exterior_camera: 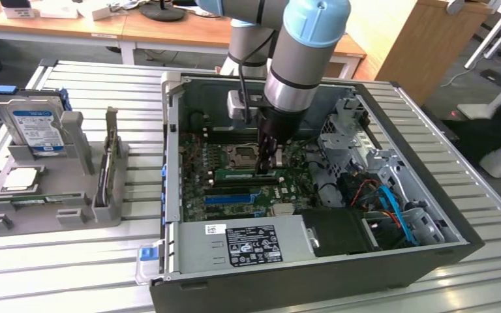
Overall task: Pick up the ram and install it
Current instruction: 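Insert the ram into the slot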
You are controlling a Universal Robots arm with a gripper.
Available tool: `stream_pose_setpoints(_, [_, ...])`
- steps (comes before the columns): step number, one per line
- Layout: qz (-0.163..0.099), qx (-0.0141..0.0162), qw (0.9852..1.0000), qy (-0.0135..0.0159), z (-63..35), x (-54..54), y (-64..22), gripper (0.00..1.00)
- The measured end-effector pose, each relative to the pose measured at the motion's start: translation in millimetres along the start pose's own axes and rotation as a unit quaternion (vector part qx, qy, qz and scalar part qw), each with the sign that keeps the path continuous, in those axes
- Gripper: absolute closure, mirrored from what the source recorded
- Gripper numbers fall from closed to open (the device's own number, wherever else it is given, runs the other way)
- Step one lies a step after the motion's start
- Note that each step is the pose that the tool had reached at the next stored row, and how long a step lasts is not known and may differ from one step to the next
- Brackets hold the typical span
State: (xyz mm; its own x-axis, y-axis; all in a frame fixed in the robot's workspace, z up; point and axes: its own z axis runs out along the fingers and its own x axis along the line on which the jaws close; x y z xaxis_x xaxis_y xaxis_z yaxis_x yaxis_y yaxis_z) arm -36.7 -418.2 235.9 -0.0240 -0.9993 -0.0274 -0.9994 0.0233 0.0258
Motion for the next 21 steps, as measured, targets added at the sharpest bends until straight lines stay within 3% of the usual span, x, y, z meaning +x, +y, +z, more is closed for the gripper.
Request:
stream_pose_setpoints(9, [0.0, -0.0027, 1.0, 0.0001, -0.1, 0.7, 0.0, 0.88])
stream_pose_setpoints(21, [-0.003, -0.0028, 1.0, -0.0002, -0.1, 0.8, -0.5, 0.88])
